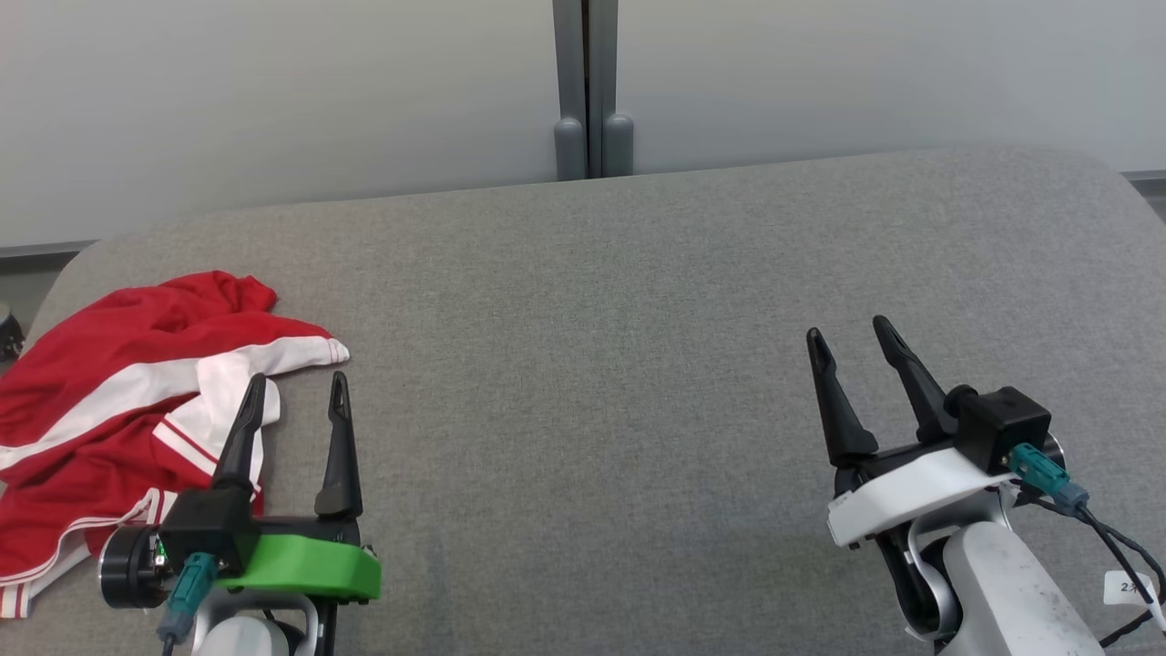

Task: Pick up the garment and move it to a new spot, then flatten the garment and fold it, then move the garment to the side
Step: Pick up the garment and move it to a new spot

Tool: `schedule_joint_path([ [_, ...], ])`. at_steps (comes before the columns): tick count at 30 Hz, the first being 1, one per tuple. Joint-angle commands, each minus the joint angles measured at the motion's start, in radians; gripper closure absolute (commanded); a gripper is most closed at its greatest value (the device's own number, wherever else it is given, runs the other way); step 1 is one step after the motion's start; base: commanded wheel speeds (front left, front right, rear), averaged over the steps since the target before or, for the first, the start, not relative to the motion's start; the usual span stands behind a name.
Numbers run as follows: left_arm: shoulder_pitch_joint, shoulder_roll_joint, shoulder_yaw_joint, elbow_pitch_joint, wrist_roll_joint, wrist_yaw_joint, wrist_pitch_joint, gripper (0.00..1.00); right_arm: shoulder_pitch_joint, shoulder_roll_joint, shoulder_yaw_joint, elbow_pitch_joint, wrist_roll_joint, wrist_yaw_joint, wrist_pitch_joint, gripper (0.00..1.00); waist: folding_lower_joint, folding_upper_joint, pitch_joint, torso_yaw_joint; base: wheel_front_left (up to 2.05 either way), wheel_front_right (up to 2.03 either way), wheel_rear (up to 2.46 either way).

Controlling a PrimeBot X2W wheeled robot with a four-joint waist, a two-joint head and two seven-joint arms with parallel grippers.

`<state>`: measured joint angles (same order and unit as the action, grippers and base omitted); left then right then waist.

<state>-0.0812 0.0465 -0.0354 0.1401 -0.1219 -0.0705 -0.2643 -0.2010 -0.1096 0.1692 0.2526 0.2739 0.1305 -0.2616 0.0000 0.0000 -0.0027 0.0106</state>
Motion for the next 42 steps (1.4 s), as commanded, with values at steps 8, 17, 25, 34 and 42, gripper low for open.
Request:
schedule_joint_path([
  [8, -0.006, 0.007, 0.002, 0.008, -0.010, 0.005, 0.000, 0.00, -0.009, 0.000, 0.001, 0.006, 0.003, 0.000, -0.005, 0.00, 0.0000, 0.0000, -0.002, 0.001, 0.00, 0.00, 0.00],
  [17, -0.008, 0.007, 0.009, 0.012, -0.015, 0.005, 0.000, 0.00, -0.004, 0.006, 0.003, 0.007, 0.005, 0.000, -0.005, 0.00, 0.0000, 0.0000, -0.004, 0.017, 0.00, 0.00, 0.00],
  [25, -0.013, 0.007, 0.025, 0.014, -0.014, 0.001, 0.000, 0.00, 0.003, 0.011, 0.020, 0.010, 0.016, 0.000, -0.004, 0.00, 0.0000, 0.0000, -0.006, 0.076, 0.00, 0.00, 0.00],
  [34, -0.011, 0.007, 0.044, 0.021, -0.022, -0.001, 0.000, 0.00, 0.009, 0.011, 0.033, 0.003, 0.032, 0.000, -0.004, 0.00, 0.0000, 0.0000, 0.002, 0.195, 0.00, 0.00, 0.00],
  [42, -0.009, 0.007, 0.054, 0.033, -0.026, -0.006, 0.000, 0.00, 0.016, 0.012, 0.051, -0.002, 0.049, 0.000, -0.004, 0.00, 0.0000, 0.0000, 0.003, 0.334, 0.00, 0.00, 0.00],
])
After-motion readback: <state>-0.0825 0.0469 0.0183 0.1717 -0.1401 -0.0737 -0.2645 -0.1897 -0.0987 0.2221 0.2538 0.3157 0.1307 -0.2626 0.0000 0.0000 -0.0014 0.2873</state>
